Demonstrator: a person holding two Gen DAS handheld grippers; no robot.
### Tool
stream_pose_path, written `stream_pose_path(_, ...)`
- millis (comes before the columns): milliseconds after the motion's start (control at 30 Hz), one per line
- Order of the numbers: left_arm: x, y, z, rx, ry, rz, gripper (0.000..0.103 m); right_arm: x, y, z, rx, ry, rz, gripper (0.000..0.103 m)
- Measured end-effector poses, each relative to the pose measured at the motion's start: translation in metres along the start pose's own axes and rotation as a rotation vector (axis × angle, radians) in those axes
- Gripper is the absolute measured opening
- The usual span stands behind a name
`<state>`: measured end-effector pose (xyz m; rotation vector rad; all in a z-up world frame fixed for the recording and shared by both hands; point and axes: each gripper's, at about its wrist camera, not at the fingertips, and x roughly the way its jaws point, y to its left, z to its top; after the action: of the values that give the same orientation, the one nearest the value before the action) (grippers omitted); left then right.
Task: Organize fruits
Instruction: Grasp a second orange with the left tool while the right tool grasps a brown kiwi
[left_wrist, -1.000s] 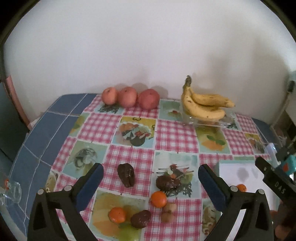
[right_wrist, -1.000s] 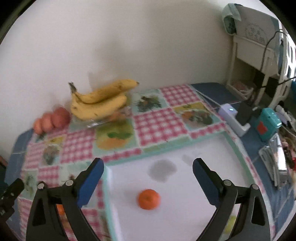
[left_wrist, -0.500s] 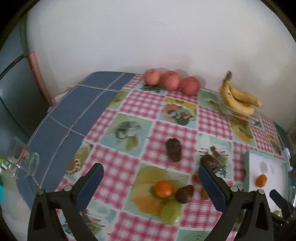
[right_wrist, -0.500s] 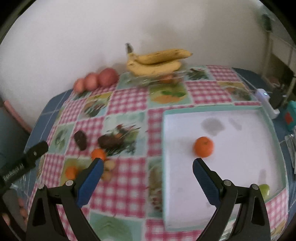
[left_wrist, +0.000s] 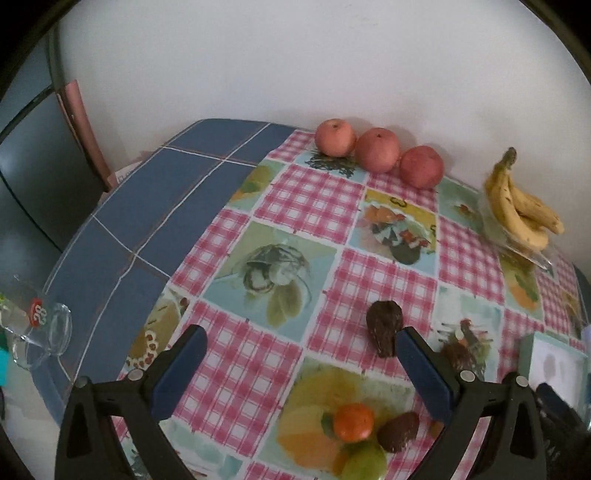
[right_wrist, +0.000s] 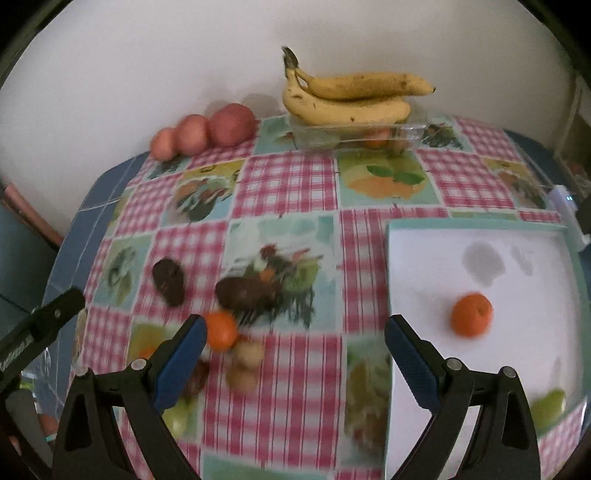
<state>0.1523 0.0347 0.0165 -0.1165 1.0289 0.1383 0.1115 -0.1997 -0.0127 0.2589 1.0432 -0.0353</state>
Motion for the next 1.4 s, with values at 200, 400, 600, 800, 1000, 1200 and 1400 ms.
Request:
stream_pose_path(200, -0.001, 0.007, -0.025, -0.040, 0.087, -0.104, 0.103, 0.000, -0.005, -0.003, 0.021, 0.020, 0.007, 0.097)
stream_pose_path(400, 0.009, -0.001, -0.044, -0.039, 0.183, -0.154, 0.097, -0.011, 0.007, -0.035, 0.009, 0.073, 0.054, 0.096)
stream_pose_path(600, 0.042, -0.006, -0.057, -0.046, 0.297, -0.152, 0.082, 0.005, 0.024, -0.053, -0.046, 0.153, 0.055, 0.082)
stream_pose_path(800, 0.060, -0.010, -0.065, -0.054, 0.365, -0.166, 0.075, 0.028, 0.024, -0.057, -0.060, 0.223, 0.046, 0.072)
stream_pose_path(1000, 0.063, -0.027, -0.070, 0.028, 0.357, -0.103, 0.062, 0.041, 0.031, -0.060, -0.097, 0.241, 0.031, 0.072)
stream_pose_path(1200, 0.063, -0.029, -0.066, 0.037, 0.352, -0.111, 0.038, 0.046, 0.045, -0.062, -0.178, 0.215, -0.037, 0.067)
stream_pose_path(1400, 0.062, -0.028, -0.067, 0.043, 0.350, -0.107, 0.037, 0.049, 0.046, -0.055, -0.195, 0.183, -0.059, 0.043)
